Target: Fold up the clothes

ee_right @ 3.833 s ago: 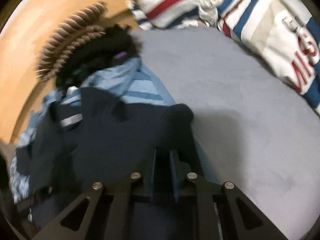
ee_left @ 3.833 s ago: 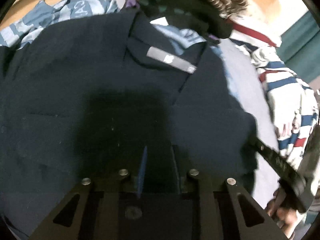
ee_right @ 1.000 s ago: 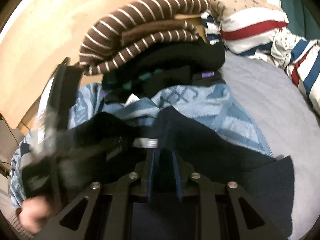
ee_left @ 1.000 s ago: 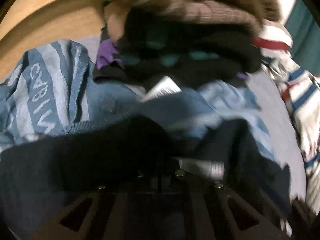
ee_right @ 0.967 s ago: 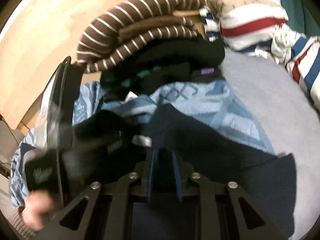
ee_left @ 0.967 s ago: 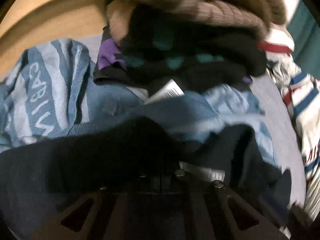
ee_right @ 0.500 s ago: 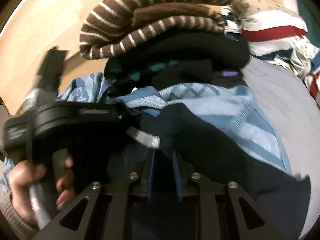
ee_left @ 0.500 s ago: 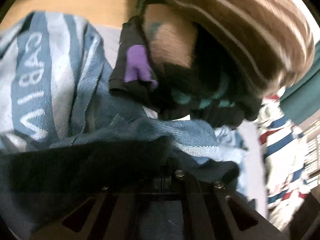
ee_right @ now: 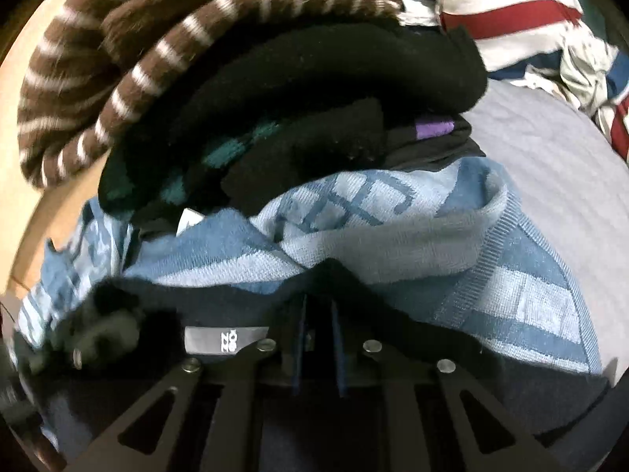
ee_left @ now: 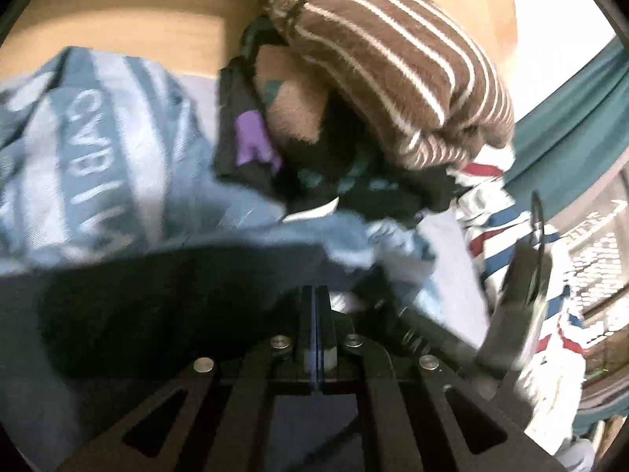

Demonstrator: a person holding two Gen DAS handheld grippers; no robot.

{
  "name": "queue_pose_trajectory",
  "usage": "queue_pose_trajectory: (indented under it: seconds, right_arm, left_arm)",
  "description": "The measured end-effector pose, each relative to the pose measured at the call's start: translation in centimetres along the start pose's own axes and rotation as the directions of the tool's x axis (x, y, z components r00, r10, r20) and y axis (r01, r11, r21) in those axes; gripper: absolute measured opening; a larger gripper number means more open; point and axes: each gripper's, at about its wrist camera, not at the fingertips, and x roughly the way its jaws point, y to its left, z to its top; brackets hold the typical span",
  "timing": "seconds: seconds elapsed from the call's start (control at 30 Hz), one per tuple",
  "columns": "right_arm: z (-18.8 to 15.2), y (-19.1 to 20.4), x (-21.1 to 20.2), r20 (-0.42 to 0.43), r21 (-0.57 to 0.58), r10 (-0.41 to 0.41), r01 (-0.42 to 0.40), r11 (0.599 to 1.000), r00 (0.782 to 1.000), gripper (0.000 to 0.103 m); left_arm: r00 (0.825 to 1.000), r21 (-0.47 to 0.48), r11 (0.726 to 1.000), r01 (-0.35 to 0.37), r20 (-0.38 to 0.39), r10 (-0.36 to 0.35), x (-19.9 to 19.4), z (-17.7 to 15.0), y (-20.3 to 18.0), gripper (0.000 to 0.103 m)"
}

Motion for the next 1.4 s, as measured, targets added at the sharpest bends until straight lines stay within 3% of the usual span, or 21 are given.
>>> queue_pose_trajectory:
  seconds: [0.1,0.23,0.33,0.47,0.57,0.7,0.83,0.9,0.93,0.97,1.13,1.3,1.4]
  right_arm:
    - [-0.1,-0.2,-1.1,0.034,0.027,0.020,-0.021,0.999,0.999,0.013]
    - [-0.3,-0.1,-2.8,0.084,0.045,0.055,-0.059,0.997,0.995,0.015]
    - [0.0,-0.1,-3.0,0.066,0.055,0.093,-0.097,0.994,0.993,0.015]
    - [0.2,0.7,-1.6,0.006,-0.025,0.061,-0.061,0.998,0.998,0.015]
    - [0.2,0.6,-0.2,-0.008,-0.027,0.038,-0.039,0.999,0.999,0.012]
    - [1.2,-0.6,1.0,0.051,0.006,-0.030,0.030,1.000,0.998,0.000]
    - [1.6,-2.2,-0.3,0.079,0.107,0.049,-0.057,0.993,0.996,0.004]
    - [1.1,-2.7,-1.7,0.106,0.132,0.085,-0.098,0.986,0.991,0.004]
    - [0.9,-2.7,-2.2,0.107,0.123,0.078,-0.091,0.988,0.991,0.004]
    - [0.6,-2.6,-2.4,0.094,0.110,0.074,-0.084,0.990,0.993,0.004]
    - [0.3,-1.3,-2.4,0.018,-0.003,0.035,-0.035,0.999,0.999,0.004]
    - [-1.3,0.7,-2.1,-0.018,-0.046,-0.079,0.078,0.996,0.997,0.004]
    - [-1.1,-0.1,0.0,-0.036,-0.031,-0.114,0.113,0.993,0.993,0.000]
  left_arm:
    - [0.996,0.037,0.996,-0.079,-0.039,0.081,1.3,-1.0,-0.3,0.002]
    - [0.998,-0.070,0.998,-0.005,-0.068,0.000,4.7,-1.0,0.2,0.002]
    - [0.999,-0.157,0.987,0.036,0.001,-0.036,4.9,-0.5,1.8,0.002]
    - [0.998,-0.197,0.980,0.040,0.063,-0.028,3.9,-0.1,2.9,0.002]
    - [0.996,-0.177,0.984,0.022,0.084,-0.007,3.9,-0.3,2.5,0.002]
    - [0.995,-0.122,0.991,0.061,0.085,-0.051,3.5,-0.9,2.1,0.002]
    - [0.987,0.012,0.993,0.115,0.112,-0.116,2.1,-1.1,-0.1,0.002]
    - [0.995,0.011,1.000,0.002,0.098,-0.003,2.9,-0.2,-0.3,0.002]
    - [0.997,-0.015,0.999,-0.042,0.063,0.043,4.0,0.3,0.1,0.002]
    - [0.998,-0.057,0.998,-0.040,0.040,0.042,4.8,0.7,0.8,0.002]
    - [0.994,-0.073,0.995,-0.068,0.084,0.074,5.0,0.8,0.2,0.002]
    - [0.989,-0.200,0.980,0.007,0.145,0.022,4.3,0.5,1.4,0.002]
    - [0.994,-0.098,0.995,0.004,0.107,0.006,3.5,-0.8,-0.5,0.002]
